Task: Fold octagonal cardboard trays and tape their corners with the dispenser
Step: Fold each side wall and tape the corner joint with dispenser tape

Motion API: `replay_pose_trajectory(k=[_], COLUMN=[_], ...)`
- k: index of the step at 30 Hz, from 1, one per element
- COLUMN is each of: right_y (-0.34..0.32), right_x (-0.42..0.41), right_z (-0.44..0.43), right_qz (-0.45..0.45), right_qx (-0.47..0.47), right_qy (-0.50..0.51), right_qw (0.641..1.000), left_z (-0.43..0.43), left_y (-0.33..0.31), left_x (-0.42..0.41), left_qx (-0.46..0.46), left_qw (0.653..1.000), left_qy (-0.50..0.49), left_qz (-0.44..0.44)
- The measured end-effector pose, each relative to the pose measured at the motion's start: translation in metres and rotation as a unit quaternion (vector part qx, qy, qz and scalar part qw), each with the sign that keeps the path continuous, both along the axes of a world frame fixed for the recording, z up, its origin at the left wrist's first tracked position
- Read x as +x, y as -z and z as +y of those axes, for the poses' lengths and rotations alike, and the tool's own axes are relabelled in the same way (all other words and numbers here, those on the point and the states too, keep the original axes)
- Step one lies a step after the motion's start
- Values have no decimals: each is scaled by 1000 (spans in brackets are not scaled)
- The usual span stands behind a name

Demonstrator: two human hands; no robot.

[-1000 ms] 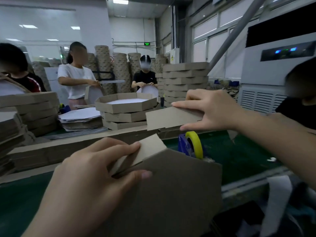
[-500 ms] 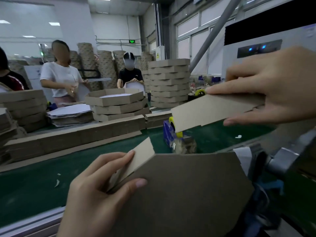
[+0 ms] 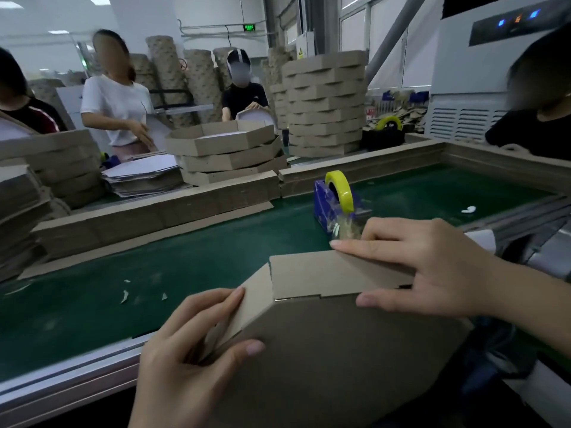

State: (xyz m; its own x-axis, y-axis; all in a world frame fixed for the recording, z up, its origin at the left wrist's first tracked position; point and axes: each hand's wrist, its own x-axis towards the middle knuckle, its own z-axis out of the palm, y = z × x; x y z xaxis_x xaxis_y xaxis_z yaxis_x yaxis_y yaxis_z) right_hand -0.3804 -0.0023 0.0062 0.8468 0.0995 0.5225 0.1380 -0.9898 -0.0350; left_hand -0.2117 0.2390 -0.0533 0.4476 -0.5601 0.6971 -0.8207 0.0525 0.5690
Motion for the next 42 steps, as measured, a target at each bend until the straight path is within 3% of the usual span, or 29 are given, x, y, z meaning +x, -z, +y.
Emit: replay_pose_trajectory(k=[10,17,25,27,29,34,36,38,40,42], right_y=[16,15,11,10,10,12,16,20,21,23], right_x=[30,43,52,53,56,63,65,66,67,68], right_z=[-11,-10,-17,-16,-16,-16,-20,-24,-28,-32], right_qz=[40,89,141,143,140,129,135,177,198,194], right_qx=[44,-11,-58,-64,-76,-87,-34,145,350,442], right_qy=[-50,-57,-58,-66,-72,-62,-69,-77,-71,-65], right_qw=[997,994,987,985,985,986,988,970,913,874], left_z=[-3,1,0,-9,-22,-51,-56,-57,-56,-56], left_y=[15,28,22,8,-8,-31,-32,-32,-30,-30], left_x=[17,30,35,31,26,15,15,15,16,17], left_qx=[5,-19,15,44,84,193,205,193,177,170], left_qw=[999,996,992,996,995,959,955,964,972,977], left_qy=[-1,7,25,36,39,14,12,18,13,11], left_qz=[44,90,119,63,-46,-209,-213,-183,-155,-127])
